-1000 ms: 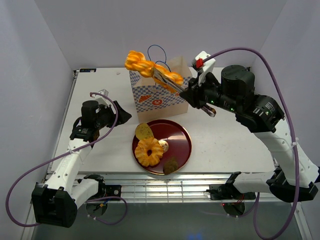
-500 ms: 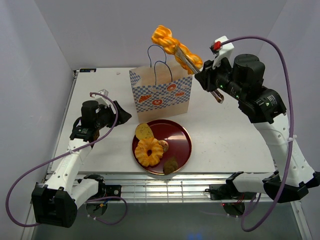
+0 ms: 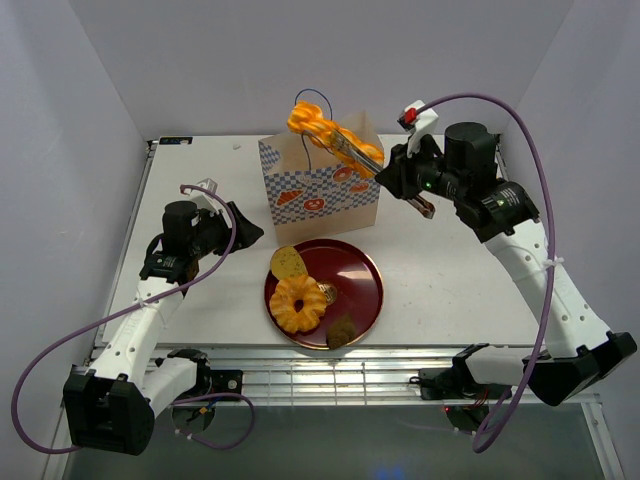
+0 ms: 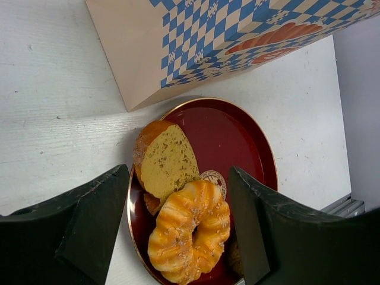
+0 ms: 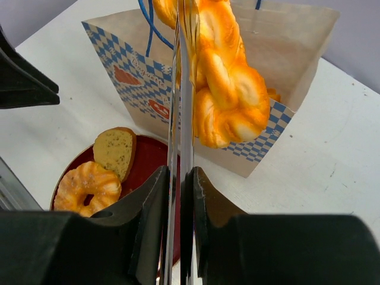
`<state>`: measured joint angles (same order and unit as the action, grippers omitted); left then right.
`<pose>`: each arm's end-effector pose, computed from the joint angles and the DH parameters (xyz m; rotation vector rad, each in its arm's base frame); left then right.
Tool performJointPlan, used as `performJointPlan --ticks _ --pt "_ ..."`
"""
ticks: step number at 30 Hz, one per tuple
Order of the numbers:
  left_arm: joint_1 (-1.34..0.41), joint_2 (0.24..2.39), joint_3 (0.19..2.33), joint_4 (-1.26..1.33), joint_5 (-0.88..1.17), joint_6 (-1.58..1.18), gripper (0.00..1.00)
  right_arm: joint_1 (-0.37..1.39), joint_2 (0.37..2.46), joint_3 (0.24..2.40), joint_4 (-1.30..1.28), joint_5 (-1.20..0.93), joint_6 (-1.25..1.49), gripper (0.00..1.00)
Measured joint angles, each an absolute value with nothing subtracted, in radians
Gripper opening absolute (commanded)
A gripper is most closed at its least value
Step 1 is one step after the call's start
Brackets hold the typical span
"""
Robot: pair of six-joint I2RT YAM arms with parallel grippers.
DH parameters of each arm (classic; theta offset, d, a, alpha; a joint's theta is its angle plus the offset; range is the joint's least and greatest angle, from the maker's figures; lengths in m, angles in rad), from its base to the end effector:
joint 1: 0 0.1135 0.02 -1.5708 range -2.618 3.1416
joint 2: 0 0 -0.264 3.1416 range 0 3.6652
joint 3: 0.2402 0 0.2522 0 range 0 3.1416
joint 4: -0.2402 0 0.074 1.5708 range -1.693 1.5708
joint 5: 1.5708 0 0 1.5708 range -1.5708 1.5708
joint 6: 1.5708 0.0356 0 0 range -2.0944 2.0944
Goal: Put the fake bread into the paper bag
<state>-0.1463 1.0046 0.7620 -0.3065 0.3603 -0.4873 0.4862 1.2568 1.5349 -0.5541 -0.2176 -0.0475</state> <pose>0.2179 -0.0448 0.2797 -0.1494 2.1687 -0.7519 0.2282 0.1293 0.4599 -0.6400 1.7575 0.5054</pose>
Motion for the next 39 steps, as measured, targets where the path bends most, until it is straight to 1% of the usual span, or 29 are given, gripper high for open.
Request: performJointPlan --ticks 10,24,31,39 --pt "-0.146 1.005 0.762 -0.306 0.365 -0.487 0.78 0.485 1.269 1.528 -0.546 -0.276 -0.095 0.08" --pt "-0.146 1.005 0.762 -0.306 0.368 -0.487 0.78 0.459 1.381 1.709 -0.68 -0.27 -0.17 0.08" --pt "-0.146 1.005 0.762 -0.306 0.368 -0.487 0.78 0.43 1.416 1.777 -0.701 -0.299 -0.192 0.08" --pt "-0.146 1.005 0.762 -0.306 0.368 -0.487 0.78 0.429 1.471 1.785 -0.685 -0.34 -0.202 0.08"
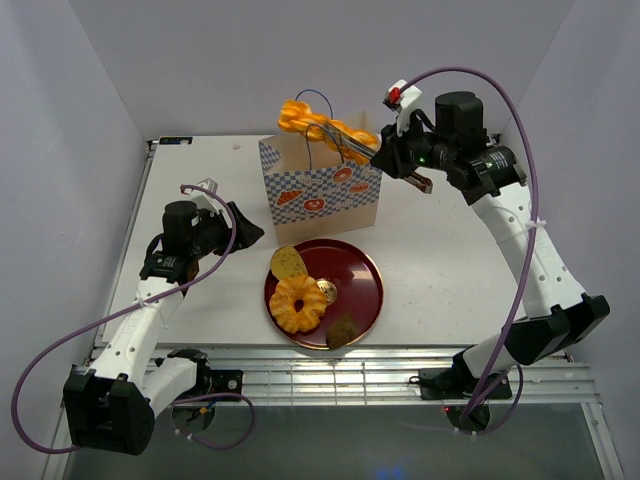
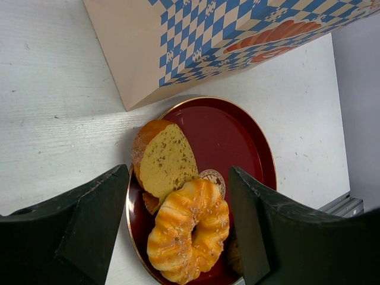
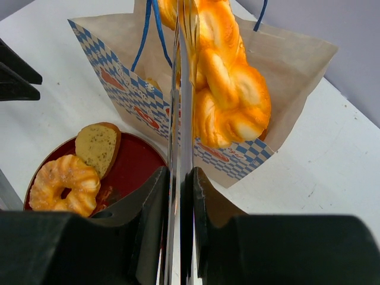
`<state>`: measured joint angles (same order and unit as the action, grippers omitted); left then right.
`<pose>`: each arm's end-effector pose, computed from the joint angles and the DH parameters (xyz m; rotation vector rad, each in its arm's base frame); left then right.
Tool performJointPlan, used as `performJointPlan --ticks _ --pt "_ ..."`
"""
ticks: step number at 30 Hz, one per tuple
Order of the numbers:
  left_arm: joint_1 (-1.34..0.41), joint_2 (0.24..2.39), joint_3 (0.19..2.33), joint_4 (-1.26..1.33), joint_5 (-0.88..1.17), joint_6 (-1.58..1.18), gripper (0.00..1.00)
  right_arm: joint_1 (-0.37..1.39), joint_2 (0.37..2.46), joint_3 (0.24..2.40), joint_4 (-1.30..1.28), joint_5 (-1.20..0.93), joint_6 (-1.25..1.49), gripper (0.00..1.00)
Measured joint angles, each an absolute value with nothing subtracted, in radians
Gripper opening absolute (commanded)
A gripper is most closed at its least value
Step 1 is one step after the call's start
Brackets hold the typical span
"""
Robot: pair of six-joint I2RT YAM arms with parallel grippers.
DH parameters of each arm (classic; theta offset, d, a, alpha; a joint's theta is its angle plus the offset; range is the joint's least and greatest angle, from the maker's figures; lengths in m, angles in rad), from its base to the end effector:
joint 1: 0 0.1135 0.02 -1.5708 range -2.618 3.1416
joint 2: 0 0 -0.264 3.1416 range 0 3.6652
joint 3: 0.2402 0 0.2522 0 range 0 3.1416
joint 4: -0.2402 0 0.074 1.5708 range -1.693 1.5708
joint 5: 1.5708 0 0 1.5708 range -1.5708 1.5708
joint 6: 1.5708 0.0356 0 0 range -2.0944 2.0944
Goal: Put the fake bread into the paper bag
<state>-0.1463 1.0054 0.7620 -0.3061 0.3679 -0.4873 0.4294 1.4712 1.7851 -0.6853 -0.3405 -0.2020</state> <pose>0.2180 -0.0451 0.2796 -0.1448 2.1698 -0.7599 0.2755 0.1392 0.4699 -0.8176 1.7702 0.4810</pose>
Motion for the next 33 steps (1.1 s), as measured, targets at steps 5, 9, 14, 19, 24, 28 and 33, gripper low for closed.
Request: performJointPlan --ticks 5,9,14,19,24,28,33 --pt "-0.146 1.006 0.762 -0.306 0.368 -0.487 0.78 0.429 1.475 1.771 -0.645 -0.361 -0.22 0.08" --pt "-0.146 1.007 0.762 -0.306 0.371 -0.487 0.78 0.429 1.478 1.77 -0.62 -0.371 -0.229 0.08" --pt "-0.146 1.007 0.762 -0.306 0.375 -0.488 0.78 0.429 1.494 1.769 -0.582 -0.377 -0.244 0.08" --pt "-0.146 1.011 0.762 -0.306 0.376 -0.488 0.78 0.427 1.52 1.75 -0.537 -0.382 -0.245 0.08" --pt "-0.146 1.013 0.762 -0.306 0.379 -0.488 0.78 0.426 1.56 1.728 -0.493 -0.393 -0.245 0.08" --pt "-0.146 1.015 0.762 -0.306 0.379 -0.488 0.78 0.425 1.578 1.713 -0.48 -0.397 -0.245 0.08" --pt "-0.146 1.021 0.762 -0.306 0.379 -0.488 0.78 0.422 1.575 1.658 -0.432 -0.405 -0.244 0.08"
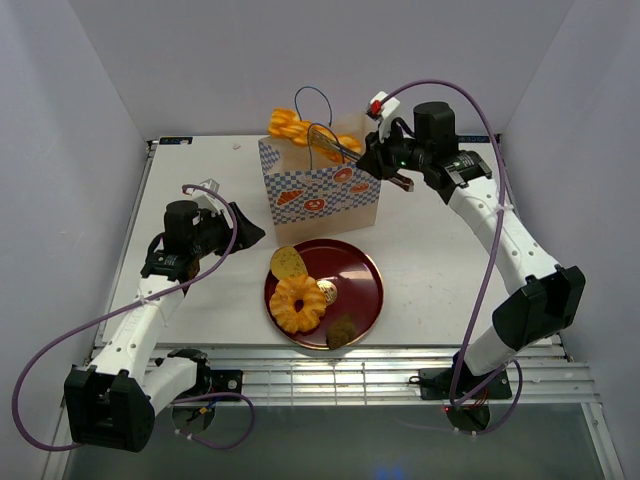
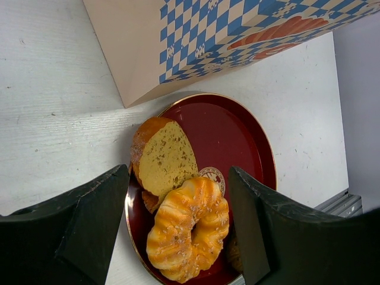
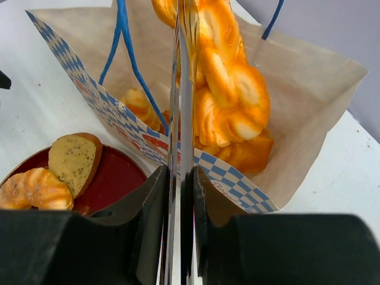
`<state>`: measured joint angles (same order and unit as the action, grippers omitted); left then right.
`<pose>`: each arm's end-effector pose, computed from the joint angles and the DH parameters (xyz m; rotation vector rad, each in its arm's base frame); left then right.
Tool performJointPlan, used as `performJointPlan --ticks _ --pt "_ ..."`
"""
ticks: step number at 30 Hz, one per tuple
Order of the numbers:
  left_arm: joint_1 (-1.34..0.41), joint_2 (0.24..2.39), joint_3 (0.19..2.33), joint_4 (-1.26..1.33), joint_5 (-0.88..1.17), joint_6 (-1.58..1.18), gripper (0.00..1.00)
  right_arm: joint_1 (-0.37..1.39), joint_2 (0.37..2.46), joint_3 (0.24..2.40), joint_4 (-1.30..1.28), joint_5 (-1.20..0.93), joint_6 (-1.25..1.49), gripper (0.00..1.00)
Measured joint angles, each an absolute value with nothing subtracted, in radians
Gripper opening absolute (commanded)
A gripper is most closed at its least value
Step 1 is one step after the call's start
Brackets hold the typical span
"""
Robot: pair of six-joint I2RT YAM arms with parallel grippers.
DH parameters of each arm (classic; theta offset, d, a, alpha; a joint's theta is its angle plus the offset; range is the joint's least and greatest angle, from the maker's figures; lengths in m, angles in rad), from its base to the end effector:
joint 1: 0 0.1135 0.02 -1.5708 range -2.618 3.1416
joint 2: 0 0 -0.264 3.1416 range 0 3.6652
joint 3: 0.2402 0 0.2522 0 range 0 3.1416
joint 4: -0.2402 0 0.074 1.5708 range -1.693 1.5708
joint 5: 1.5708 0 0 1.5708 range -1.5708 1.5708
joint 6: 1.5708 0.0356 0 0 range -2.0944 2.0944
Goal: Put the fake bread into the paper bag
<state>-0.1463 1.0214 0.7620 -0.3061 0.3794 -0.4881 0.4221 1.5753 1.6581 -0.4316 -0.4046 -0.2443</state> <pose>0.2204 -0.0458 0.2764 -0.1439 2.1865 -0.7712 0.3233 0.1605 0.4211 -0.8808 1.7091 0.5071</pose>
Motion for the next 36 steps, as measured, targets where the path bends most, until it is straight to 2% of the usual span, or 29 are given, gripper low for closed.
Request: performJointPlan --ticks 8,9,16,22,36 --pt "-0.146 1.023 0.762 -0.306 0.382 -0.488 0.78 0.405 1.507 1.511 -0.374 -0.403 -0.242 0.09" --pt "-0.146 1.023 0.762 -0.306 0.382 -0.489 0.78 0.402 1.497 1.506 -0.37 -0.404 -0.242 0.15" --pt "-0.146 1.024 0.762 -0.306 0.382 -0.49 0.78 0.381 1.478 1.494 -0.362 -0.407 -0.214 0.32" --pt "-0.146 1.024 0.762 -0.306 0.382 -0.49 0.78 0.376 1.478 1.495 -0.362 -0.412 -0.185 0.41" --pt "-0.146 1.024 0.762 -0.306 0.382 -0.49 0.78 0.359 1.476 1.563 -0.373 -0.421 -0.129 0.47"
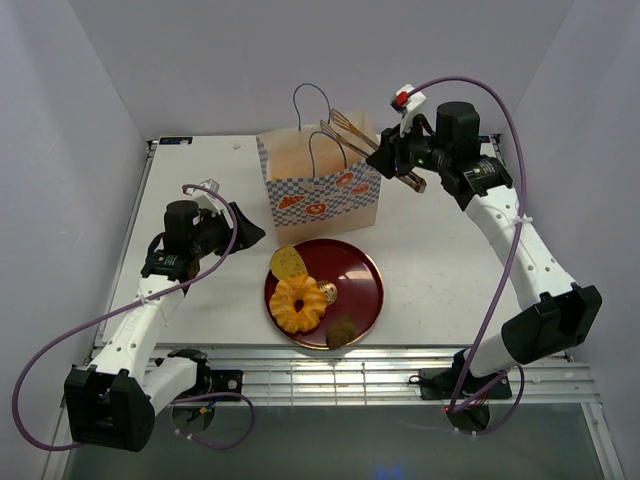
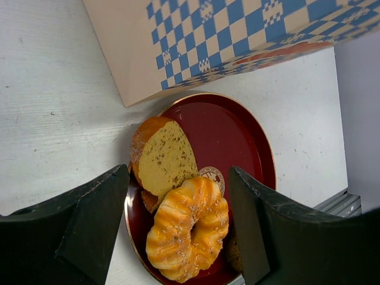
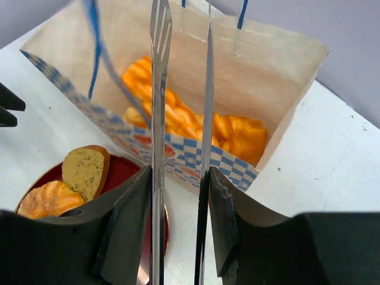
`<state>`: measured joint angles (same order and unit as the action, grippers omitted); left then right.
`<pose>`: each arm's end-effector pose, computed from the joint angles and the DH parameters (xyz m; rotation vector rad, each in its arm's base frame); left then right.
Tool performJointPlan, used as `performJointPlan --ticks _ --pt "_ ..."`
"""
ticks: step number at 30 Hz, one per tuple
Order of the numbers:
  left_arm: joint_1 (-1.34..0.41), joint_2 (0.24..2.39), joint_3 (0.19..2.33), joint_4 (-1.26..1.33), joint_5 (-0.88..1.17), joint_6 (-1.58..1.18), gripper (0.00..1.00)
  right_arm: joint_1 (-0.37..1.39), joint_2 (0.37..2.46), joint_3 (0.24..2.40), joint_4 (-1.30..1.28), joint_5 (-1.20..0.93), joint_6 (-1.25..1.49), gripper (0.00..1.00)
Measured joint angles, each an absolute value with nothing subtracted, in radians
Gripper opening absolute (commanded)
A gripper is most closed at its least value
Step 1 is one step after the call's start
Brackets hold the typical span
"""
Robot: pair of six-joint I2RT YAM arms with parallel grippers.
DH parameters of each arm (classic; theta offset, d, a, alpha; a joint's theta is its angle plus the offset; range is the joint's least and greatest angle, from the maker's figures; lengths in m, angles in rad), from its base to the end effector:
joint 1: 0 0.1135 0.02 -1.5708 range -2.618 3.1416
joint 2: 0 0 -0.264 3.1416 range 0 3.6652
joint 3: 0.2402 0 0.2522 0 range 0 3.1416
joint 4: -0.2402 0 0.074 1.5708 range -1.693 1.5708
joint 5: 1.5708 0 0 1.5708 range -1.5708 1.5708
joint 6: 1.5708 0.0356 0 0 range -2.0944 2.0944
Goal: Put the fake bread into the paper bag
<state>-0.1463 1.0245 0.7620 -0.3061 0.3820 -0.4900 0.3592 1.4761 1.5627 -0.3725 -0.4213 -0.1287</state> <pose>0.2208 -0.0460 0.2758 -0.1455 2.1899 -0.7748 0.3095 0.1318 0.4272 -0.7314 1.7175 0.5501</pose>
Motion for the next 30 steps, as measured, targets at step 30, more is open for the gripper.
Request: performJointPlan --ticks 30 --pt "-0.146 1.024 0.762 -0.307 0.369 -0.487 0.78 0.359 0.925 1.213 -0.508 -0.211 0.055 0.46"
